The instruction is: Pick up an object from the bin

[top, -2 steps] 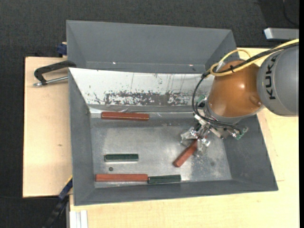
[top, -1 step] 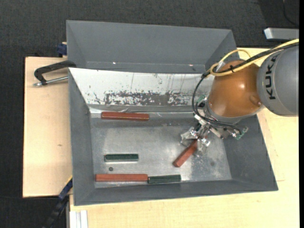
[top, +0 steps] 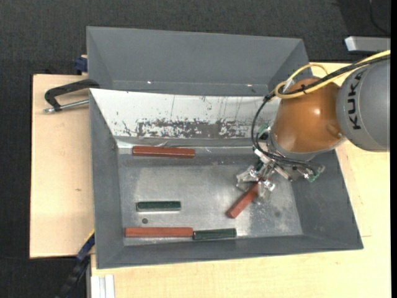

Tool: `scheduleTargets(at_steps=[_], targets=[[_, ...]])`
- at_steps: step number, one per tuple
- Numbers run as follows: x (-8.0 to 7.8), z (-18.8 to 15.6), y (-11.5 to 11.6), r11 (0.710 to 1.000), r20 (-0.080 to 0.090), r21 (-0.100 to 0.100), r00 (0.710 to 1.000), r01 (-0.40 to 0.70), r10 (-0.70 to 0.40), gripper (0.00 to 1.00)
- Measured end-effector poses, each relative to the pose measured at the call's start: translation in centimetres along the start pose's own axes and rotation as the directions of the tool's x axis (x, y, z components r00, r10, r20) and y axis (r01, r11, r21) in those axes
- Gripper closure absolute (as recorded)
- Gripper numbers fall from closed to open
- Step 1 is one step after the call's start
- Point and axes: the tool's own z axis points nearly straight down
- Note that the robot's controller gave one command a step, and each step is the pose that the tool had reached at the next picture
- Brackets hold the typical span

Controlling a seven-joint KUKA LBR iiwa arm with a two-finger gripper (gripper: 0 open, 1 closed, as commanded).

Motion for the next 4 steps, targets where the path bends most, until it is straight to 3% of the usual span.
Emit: scheduleTargets(at_steps=[4], targets=[[-0.1, -4.7, 0.1, 1.0, 0.0, 0.0, 1.0, -0.001, 0.001, 1.0]])
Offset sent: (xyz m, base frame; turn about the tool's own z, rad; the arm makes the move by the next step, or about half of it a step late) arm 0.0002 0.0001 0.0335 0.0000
